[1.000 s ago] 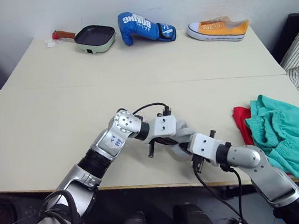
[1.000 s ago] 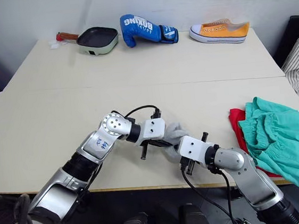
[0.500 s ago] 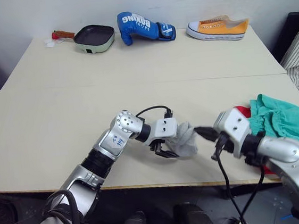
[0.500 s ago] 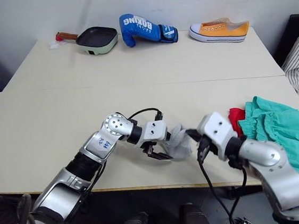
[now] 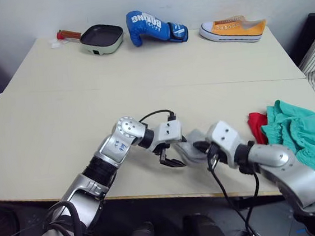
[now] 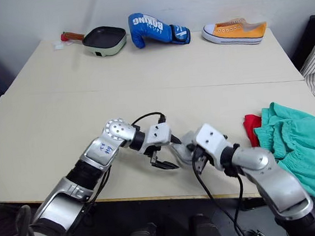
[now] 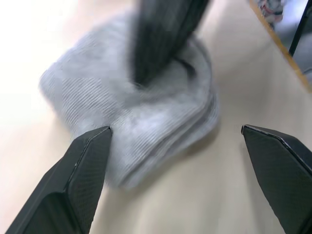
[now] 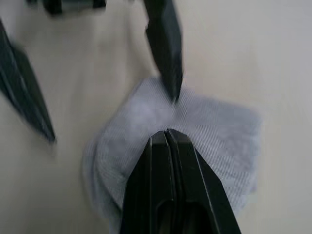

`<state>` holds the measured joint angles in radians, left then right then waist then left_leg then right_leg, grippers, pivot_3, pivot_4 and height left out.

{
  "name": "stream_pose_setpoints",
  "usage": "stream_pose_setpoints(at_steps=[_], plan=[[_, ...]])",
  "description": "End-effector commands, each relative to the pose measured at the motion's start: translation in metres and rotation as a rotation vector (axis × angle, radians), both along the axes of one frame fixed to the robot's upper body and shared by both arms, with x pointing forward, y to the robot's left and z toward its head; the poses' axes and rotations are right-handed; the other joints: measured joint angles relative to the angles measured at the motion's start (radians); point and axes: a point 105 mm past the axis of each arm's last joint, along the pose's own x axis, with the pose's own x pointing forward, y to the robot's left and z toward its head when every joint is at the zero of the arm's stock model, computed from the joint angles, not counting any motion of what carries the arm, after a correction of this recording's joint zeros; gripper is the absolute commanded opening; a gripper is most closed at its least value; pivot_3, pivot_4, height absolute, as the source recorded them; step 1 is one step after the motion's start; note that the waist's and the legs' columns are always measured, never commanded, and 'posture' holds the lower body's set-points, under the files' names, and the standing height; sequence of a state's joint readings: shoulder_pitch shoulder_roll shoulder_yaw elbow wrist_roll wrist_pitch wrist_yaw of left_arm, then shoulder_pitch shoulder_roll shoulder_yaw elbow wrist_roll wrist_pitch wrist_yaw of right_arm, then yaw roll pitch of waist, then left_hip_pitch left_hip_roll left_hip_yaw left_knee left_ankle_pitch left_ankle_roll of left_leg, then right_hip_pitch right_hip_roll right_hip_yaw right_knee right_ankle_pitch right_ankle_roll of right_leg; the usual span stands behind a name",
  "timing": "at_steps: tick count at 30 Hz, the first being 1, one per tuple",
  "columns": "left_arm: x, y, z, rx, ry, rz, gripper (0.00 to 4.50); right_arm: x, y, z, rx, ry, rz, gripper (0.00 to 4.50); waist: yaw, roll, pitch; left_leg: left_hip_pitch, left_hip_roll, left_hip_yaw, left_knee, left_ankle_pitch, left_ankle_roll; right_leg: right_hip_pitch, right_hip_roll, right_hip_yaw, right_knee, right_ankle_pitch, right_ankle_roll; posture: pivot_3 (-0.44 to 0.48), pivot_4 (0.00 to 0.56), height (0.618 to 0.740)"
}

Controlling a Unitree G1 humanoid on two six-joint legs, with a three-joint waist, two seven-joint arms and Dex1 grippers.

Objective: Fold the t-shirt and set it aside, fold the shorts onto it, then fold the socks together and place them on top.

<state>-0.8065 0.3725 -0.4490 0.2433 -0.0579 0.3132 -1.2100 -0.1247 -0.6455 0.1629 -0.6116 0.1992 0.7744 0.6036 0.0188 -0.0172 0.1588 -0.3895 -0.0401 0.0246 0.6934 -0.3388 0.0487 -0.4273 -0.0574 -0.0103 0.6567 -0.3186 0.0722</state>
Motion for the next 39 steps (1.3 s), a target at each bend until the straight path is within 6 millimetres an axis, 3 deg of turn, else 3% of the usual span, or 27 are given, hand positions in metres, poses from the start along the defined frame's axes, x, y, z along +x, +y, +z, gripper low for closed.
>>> stream_pose_setpoints(at_steps=[1, 3, 8, 9, 12, 15, 20, 23, 30, 37, 39], plan=[[-0.007, 0.004, 0.02, -0.085, 0.052, -0.018, 4.47, -0.005, -0.004, -0.006, -0.035, -0.031, -0.002, 0.0, 0.0, 0.0, 0.0, 0.0, 0.0, 0.0, 0.0, 0.0, 0.0, 0.0, 0.0, 0.0, 0.0, 0.0, 0.0, 0.0, 0.15, 0.74], [-0.005, 0.008, 0.03, -0.131, 0.107, 0.01, 4.47, -0.007, -0.005, -0.01, -0.041, -0.03, -0.003, 0.0, -0.001, 0.0, 0.0, 0.0, 0.0, 0.0, 0.0, 0.0, 0.0, 0.0, 0.0, 0.0, 0.0, 0.0, 0.0, 0.0, 0.15, 0.74], [0.024, 0.006, 0.061, -0.27, 0.227, 0.158, 4.47, -0.006, -0.005, -0.014, -0.034, -0.032, -0.006, 0.0, 0.002, 0.0, 0.0, 0.0, 0.0, 0.0, 0.001, 0.0, 0.0, 0.001, 0.0, 0.0, 0.0, 0.0, 0.0, 0.0, 0.15, 0.74], [0.03, 0.002, 0.065, -0.293, 0.239, 0.173, 4.29, -0.005, -0.005, -0.014, -0.034, -0.035, -0.008, 0.0, 0.003, 0.0, 0.0, 0.0, 0.0, 0.0, 0.001, 0.0, 0.0, 0.001, 0.0, 0.0, 0.0, 0.0, 0.0, 0.0, 0.15, 0.74], [0.04, -0.008, 0.067, -0.303, 0.247, 0.191, 3.52, -0.002, -0.005, -0.013, -0.031, -0.043, -0.013, 0.0, 0.005, 0.0, 0.0, 0.001, -0.001, 0.0, 0.002, 0.0, 0.0, 0.001, 0.0, 0.0, 0.0, 0.0, 0.0, 0.0, 0.15, 0.74], [0.046, -0.017, 0.054, -0.252, 0.225, 0.195, 2.58, -0.001, -0.005, -0.014, -0.036, -0.048, -0.015, 0.0, 0.003, 0.0, 0.0, 0.001, -0.001, 0.0, 0.001, 0.0, 0.0, 0.001, 0.0, -0.001, 0.001, 0.0, 0.0, 0.0, 0.15, 0.74], [0.032, -0.028, 0.051, -0.231, 0.294, 0.064, 0.86, 0.001, -0.007, -0.016, -0.053, -0.057, -0.022, 0.0, 0.002, 0.0, 0.0, 0.0, 0.0, 0.0, 0.001, 0.001, -0.001, 0.0, 0.0, -0.001, 0.0, 0.0, 0.0, 0.0, 0.15, 0.74], [0.028, -0.032, 0.032, -0.13, 0.213, 0.013, 0.03, 0.003, -0.008, -0.016, -0.046, -0.061, -0.04, 0.0, 0.003, 0.0, 0.0, 0.0, -0.001, 0.0, 0.001, 0.001, -0.001, 0.0, 0.0, 0.0, 0.0, 0.0, 0.0, 0.0, 0.15, 0.74], [0.039, -0.029, -0.019, 0.086, -0.004, 0.035, 0.03, -0.003, -0.013, -0.013, -0.033, -0.063, -0.061, 0.0, 0.005, 0.0, 0.0, 0.001, -0.001, 0.0, 0.001, 0.001, -0.001, 0.0, 0.0, 0.0, -0.002, 0.0, 0.0, 0.0, 0.15, 0.74], [0.044, -0.024, -0.033, 0.102, -0.044, 0.053, 0.03, -0.04, -0.026, 0.0, 0.089, 0.012, -0.115, 0.0, 0.007, -0.003, -0.002, 0.001, -0.001, -0.001, 0.001, 0.0, 0.001, 0.003, -0.001, 0.0, -0.002, 0.0, 0.001, 0.0, 0.15, 0.74], [0.043, -0.021, -0.034, 0.096, -0.042, 0.049, 0.03, -0.052, -0.029, 0.002, 0.199, 0.083, -0.169, 0.0, 0.007, -0.003, -0.002, 0.002, -0.001, 0.0, 0.001, 0.0, 0.001, 0.003, -0.001, 0.0, -0.003, 0.0, 0.001, 0.0, 0.15, 0.74]])
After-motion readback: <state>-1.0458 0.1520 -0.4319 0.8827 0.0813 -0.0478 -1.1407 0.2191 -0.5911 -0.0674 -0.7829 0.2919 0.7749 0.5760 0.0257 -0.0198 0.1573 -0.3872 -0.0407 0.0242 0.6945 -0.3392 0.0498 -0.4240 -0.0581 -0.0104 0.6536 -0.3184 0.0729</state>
